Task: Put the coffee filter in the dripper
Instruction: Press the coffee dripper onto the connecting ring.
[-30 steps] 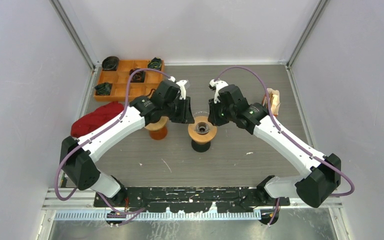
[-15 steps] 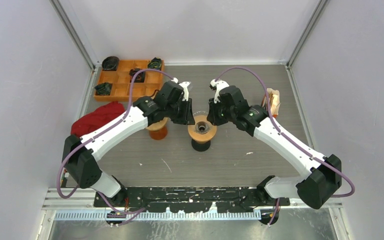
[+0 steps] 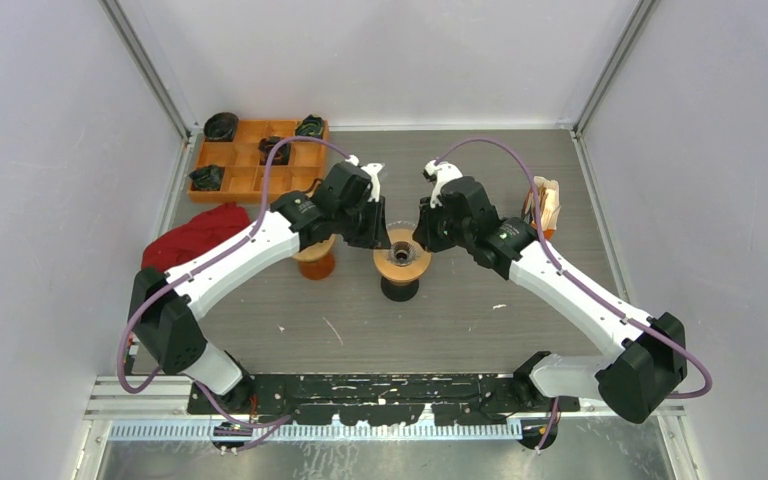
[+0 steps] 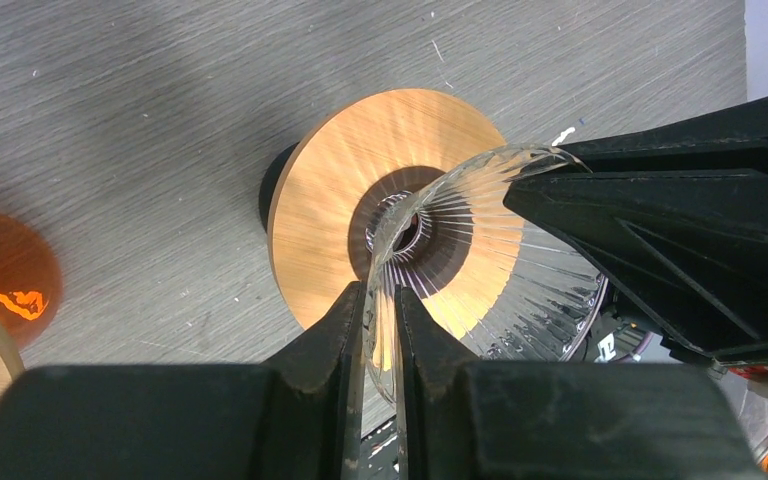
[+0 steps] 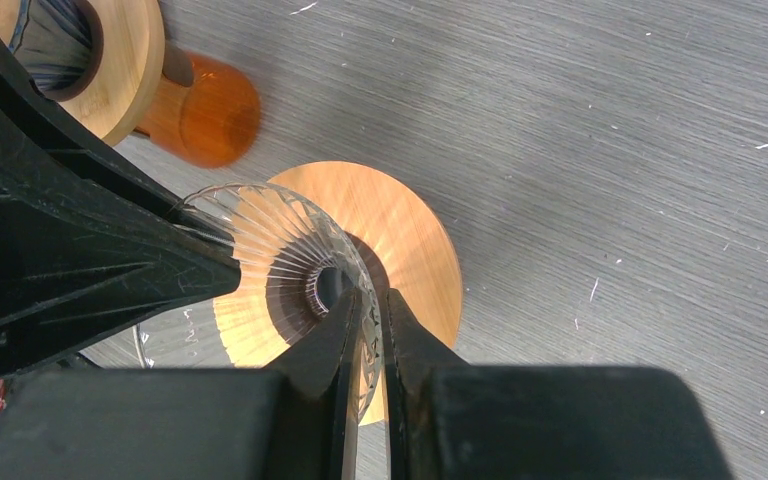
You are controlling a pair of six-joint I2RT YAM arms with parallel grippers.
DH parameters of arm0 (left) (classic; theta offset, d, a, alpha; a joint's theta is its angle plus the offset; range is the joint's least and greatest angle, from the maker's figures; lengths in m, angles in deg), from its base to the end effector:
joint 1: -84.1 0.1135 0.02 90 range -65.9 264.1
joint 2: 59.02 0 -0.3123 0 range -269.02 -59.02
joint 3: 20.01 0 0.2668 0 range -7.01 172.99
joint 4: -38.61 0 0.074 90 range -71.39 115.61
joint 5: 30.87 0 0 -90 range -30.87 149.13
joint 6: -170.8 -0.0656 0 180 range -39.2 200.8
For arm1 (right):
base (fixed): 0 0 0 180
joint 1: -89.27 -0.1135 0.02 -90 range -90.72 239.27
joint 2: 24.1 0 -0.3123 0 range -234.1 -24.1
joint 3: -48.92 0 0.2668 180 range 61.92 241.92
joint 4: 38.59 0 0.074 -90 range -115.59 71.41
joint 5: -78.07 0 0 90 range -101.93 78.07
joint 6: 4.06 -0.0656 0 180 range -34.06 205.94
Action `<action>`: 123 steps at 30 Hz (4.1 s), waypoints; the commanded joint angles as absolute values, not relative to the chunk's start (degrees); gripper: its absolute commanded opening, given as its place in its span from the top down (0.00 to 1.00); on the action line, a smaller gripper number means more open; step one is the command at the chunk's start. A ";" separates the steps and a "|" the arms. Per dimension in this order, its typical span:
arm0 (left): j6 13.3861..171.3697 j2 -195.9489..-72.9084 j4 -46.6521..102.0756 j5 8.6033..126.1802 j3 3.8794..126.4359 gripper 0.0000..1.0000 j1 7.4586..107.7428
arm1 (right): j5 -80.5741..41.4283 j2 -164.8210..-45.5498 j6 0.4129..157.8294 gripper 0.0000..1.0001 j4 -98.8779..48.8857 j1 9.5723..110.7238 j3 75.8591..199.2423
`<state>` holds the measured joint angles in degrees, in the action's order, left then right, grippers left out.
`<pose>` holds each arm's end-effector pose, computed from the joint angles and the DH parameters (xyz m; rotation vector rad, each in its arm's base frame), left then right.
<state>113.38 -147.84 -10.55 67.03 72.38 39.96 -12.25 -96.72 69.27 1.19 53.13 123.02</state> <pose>0.2643 -0.2691 0.3431 0.3228 2.4871 -0.7708 0.2445 0.1790 0.3319 -0.3899 2.2544 0.4987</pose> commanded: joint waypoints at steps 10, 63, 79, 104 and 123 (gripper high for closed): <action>112.20 -150.74 -12.00 66.08 73.06 0.89 38.86 | -5.75 -103.72 71.08 0.99 10.80 53.33 118.25; 110.79 -148.71 -17.37 65.84 75.18 0.90 36.37 | -2.80 -113.70 72.81 0.99 17.65 51.52 120.18; 110.24 -150.85 -18.07 65.55 74.82 0.90 36.43 | -1.36 -114.45 72.26 0.99 17.97 51.53 119.08; 109.35 -147.87 -18.18 59.61 78.99 0.65 37.00 | -6.18 -107.45 73.69 0.64 20.08 51.51 137.64; 108.18 -141.72 -17.46 57.57 79.85 0.34 37.51 | -7.77 -105.46 75.87 0.50 20.49 51.56 145.58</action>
<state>109.84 -146.13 -18.03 58.92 77.08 37.25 -8.38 -108.24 74.06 20.65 51.25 142.08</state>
